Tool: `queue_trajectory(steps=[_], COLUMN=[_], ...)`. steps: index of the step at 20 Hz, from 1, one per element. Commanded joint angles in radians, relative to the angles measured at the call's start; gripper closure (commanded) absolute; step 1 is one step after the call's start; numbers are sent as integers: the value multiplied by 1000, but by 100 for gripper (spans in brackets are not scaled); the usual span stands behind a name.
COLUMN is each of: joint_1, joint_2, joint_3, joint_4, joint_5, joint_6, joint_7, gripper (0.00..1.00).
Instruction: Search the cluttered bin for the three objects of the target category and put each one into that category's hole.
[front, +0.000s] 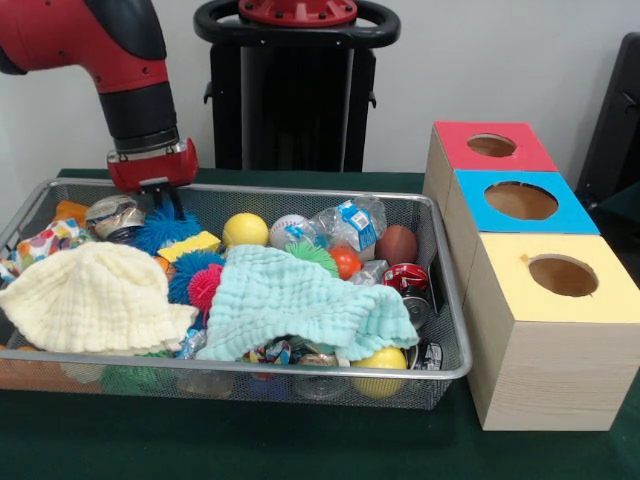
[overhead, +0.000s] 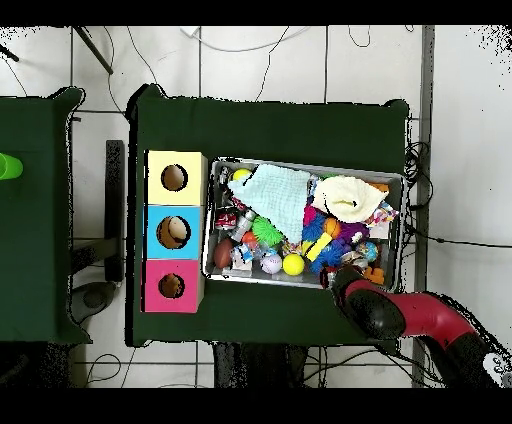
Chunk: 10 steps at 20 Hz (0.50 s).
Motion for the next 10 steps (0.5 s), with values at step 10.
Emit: queue_trajectory(steps=[10], joint_1=[100], joint_2=[-172], joint_3=[55], joint_4=[-95], joint_5=[156], joint_6=[93], joint_7=[27], gripper=[100])
